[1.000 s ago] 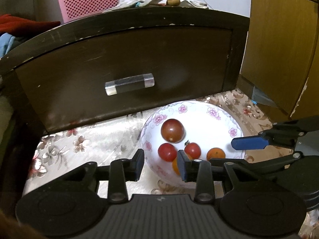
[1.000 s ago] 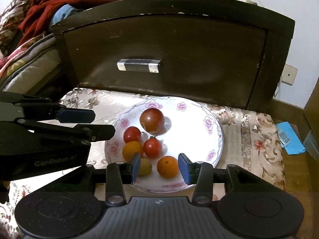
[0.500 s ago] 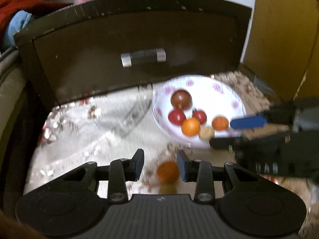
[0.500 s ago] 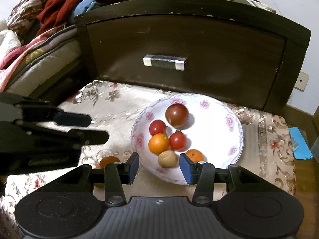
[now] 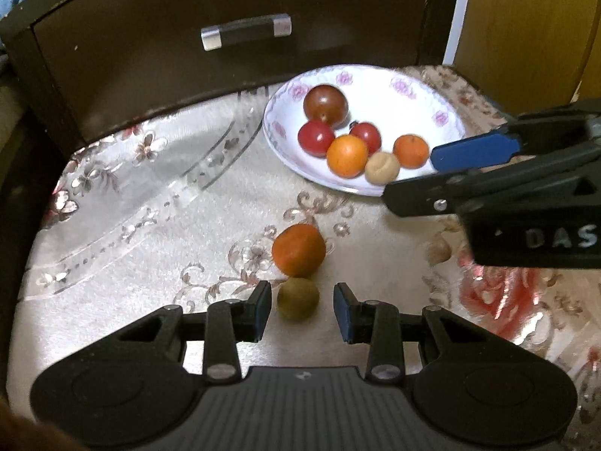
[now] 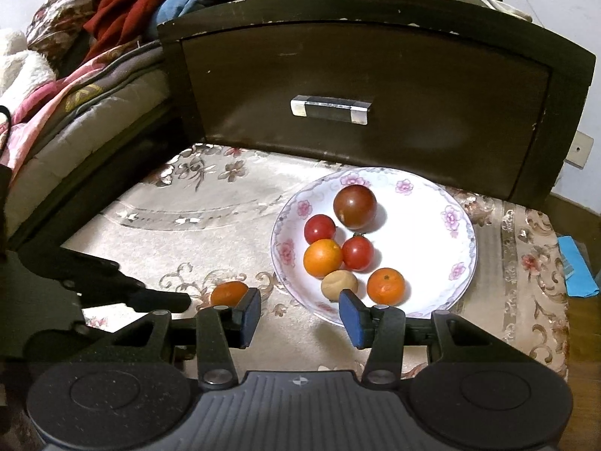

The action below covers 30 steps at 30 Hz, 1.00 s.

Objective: Organize fruits
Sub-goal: 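Lift both grippers from the bowl and lower them to the remaining fruit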

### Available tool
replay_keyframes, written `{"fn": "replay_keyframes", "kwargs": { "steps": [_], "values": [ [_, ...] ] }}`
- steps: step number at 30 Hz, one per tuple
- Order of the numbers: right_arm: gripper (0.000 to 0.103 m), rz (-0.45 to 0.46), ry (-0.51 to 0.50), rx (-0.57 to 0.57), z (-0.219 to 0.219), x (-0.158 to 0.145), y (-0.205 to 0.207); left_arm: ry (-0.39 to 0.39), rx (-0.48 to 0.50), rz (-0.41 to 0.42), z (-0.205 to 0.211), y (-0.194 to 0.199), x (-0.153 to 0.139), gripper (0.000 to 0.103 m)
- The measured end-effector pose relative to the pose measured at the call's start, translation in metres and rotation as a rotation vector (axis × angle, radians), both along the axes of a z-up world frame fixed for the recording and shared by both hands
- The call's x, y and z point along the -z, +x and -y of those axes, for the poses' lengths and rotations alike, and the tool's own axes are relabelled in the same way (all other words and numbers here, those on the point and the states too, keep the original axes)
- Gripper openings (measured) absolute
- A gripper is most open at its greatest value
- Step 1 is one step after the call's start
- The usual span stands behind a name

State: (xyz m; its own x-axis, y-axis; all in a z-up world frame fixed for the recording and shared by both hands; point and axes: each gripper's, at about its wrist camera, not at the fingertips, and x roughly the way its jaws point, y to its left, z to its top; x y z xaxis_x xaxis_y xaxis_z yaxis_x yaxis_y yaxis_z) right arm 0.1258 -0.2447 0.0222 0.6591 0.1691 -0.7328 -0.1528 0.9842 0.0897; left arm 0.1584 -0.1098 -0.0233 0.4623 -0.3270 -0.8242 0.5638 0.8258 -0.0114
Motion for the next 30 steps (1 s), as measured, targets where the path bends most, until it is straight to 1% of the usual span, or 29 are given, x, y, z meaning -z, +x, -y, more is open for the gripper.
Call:
{"fn": "replay_keyframes", "kwargs": {
  "steps": [3,6,8,12,17,23,26,27,30],
  "values": [
    [0.041,-0.009,0.004,0.003,0.001,0.002,0.001,0.005,-0.019,-0.012,-0.002,0.003,0.005,0.044],
    [0.042,-0.018,0.015,0.006,0.001,0.003,0.002,-0.007,-0.029,-0.008,-0.002,0.006,0.006,0.044],
    [0.044,-0.020,0.019,0.004,0.000,0.003,0.001,-0.007,-0.021,-0.008,0.000,0.006,0.008,0.043],
    [0.048,-0.027,0.016,-0.008,-0.004,0.005,0.001,0.003,0.002,-0.001,-0.001,0.003,0.008,0.038],
    [0.048,-0.038,0.014,-0.025,-0.011,0.007,-0.001,0.008,-0.006,0.001,-0.015,-0.001,0.003,0.037],
    [0.048,-0.043,0.010,-0.042,-0.026,0.006,-0.007,-0.035,-0.040,0.009,-0.038,0.001,-0.008,0.035],
    [0.048,-0.043,0.021,-0.020,-0.030,0.005,-0.007,-0.060,-0.024,0.000,-0.038,0.001,-0.009,0.035],
    [0.048,-0.045,0.030,-0.011,-0.030,0.005,-0.007,-0.062,-0.012,-0.005,-0.037,0.001,-0.009,0.033],
    [0.049,-0.054,0.027,0.006,-0.031,0.007,-0.008,-0.062,0.027,-0.021,-0.032,-0.002,-0.004,0.034]
  ]
}}
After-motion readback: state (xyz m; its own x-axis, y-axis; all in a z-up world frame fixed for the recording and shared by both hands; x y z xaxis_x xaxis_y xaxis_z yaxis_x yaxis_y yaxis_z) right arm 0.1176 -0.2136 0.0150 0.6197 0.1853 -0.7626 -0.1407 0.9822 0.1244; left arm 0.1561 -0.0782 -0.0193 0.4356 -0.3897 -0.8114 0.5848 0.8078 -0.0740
